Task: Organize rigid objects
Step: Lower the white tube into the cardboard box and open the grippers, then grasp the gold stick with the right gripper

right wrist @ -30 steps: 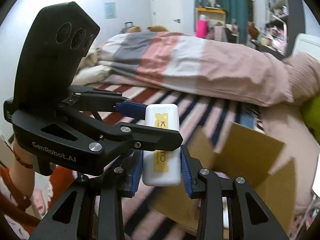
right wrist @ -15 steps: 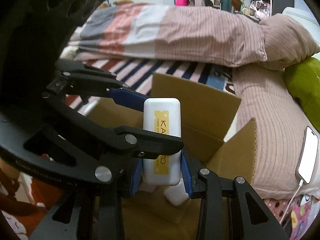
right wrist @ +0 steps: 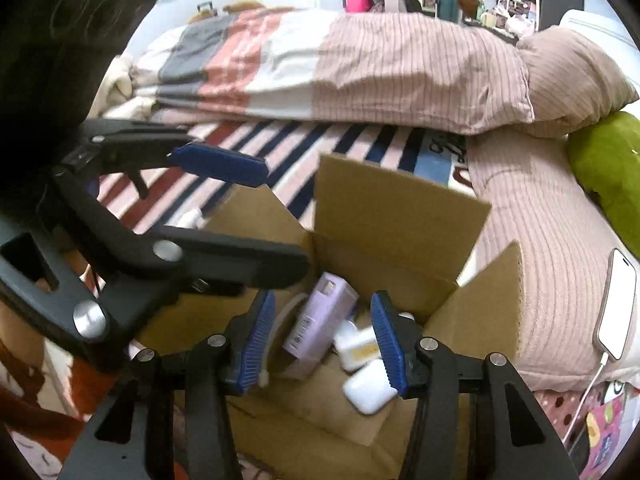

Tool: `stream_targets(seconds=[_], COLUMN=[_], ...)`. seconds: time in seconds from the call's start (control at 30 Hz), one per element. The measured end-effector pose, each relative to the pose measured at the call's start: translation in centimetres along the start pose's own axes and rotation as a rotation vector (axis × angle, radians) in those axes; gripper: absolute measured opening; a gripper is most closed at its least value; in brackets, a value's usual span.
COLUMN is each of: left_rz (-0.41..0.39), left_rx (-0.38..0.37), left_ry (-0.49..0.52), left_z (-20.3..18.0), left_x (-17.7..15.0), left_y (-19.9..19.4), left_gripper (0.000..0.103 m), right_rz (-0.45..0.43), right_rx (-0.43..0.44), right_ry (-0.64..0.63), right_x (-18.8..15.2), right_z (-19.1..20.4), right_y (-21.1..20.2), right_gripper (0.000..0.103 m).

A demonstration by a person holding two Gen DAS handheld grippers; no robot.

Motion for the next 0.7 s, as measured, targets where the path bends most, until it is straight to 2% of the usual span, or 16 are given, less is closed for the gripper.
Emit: stream_targets(seconds=[0.1,0.2,0.33,0.5,0.6,0.7], left_rz=[-0.043,-0.086,-0.125,-0.149,-0.144,-0.143], left_rx=[0.041,0.09,0.145,0.219,0.235,0.233], left_ry=[-0.026,-0.059,-0.118,-0.202,-0.241,-0.273], left_z=[2.2,4.8,8.9,14.3,17.0,18.7], left_x=[-0.8,-2.0,-4.3,-7.8,-10.1,-12.1], left_y=[-2.6,-5.1,-7.8,-9.3,-9.1,-8.8], left_gripper=[0.078,0.078,0.078,0.078,0.078,0.078], right_rz=[-0.063,-0.109,-0.13,-0.098,-0.035,0.029], right_rx=[0.017,0.07,0.134,0.217,0.248,0.23], right_ry=[-0.003,-0.016,-0.057,-0.114,-0.112,-0.1], right_x=[1.5,3.1,5.3,6.9,6.9,6.0], right_z=[1.8,4.6,8.9,14.6,16.6,17.5], right_y=[-0.9,-1.1,0.0,3.3,6.3,9.0], right_gripper=[0.046,0.046,0.046,0.046,0.046,0.046])
Point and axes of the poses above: each gripper's, at about its wrist camera, not at the fingertips, and y roughly the way its jaws point, z to its left, x to its top, the point moved 3 cm from there along y, roughly the way its jaws point, and after that the axes turned 11 degrees about -y, right-handed, at the moved point
